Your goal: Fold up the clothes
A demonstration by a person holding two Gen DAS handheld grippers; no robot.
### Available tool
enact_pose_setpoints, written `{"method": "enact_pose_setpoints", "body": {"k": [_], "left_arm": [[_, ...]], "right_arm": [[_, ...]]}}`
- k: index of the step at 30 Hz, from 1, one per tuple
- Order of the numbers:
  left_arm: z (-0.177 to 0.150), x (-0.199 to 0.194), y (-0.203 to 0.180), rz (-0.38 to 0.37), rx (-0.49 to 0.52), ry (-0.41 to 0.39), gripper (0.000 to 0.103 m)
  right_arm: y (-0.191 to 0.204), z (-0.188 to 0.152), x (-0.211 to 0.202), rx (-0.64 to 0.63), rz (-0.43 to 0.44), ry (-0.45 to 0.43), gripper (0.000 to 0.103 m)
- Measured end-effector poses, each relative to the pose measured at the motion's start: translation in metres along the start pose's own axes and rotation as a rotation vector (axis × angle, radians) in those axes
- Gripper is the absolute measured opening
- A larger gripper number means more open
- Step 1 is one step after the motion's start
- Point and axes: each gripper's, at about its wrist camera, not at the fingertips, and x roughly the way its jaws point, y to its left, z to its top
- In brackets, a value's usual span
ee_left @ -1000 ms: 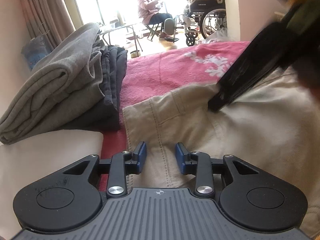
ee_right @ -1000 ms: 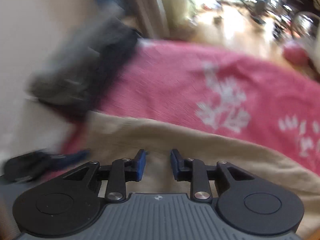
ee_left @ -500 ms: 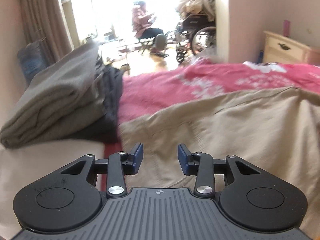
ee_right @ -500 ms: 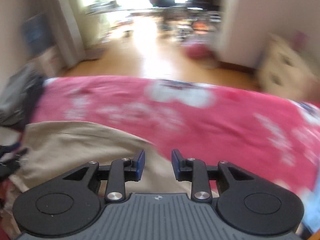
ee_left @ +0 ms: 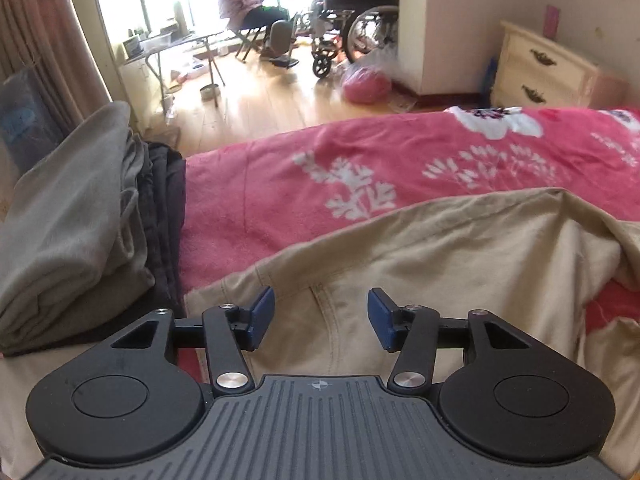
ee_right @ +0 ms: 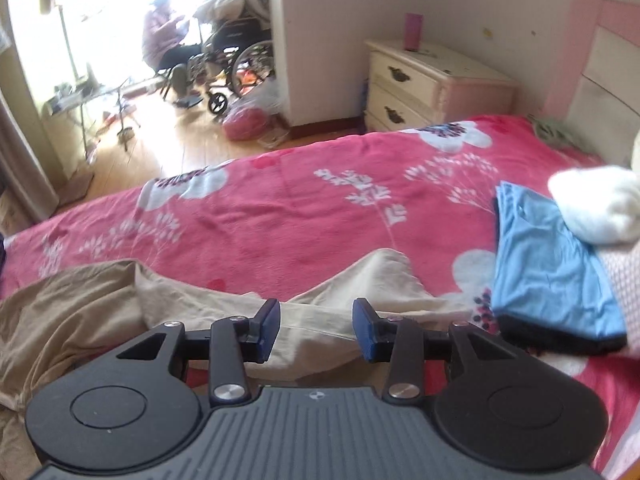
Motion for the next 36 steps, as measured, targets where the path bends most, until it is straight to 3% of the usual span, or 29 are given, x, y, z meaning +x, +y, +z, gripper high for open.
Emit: {"method": "enact_pose_setpoints", "body": {"k": [2, 8, 11, 17, 21, 31, 36], "left_arm": [[0.001, 0.009, -0.011, 0.024, 0.028, -0.010, 0.058], [-0.020, 0.042, -0.046, 0.091, 0.091, 0.020, 0.060], [-0.031, 0.051, -0.057, 0.122, 0.107, -0.006, 0.060], [-0.034, 0.056, -0.057, 0.140, 0.105, -0.036, 0.069], [-0.036, 0.057, -0.051, 0.125, 0.069, -0.037, 0.070], [-0.040, 0.058, -0.053, 0.144, 0.062, -0.054, 0.076], [-0.041, 0.060, -0.052, 0.146, 0.056, -0.054, 0.079]], "right_arm": [[-0.008, -0.003, -0.002, 0.023, 0.004, -0.006, 0.042], [-0.017, -0.006, -0.006, 0.047, -0.019, 0.008, 0.043], [-0.019, -0.006, -0.009, 0.052, -0.032, 0.010, 0.043], [-0.019, -0.002, -0.008, 0.071, -0.033, 0.006, 0.043], [-0.025, 0.000, 0.004, 0.114, -0.032, 0.029, 0.042], [-0.079, -0.006, 0.055, 0.527, -0.025, 0.125, 0.042], [-0.099, -0.021, 0.080, 0.725, 0.079, 0.174, 0.042]]}}
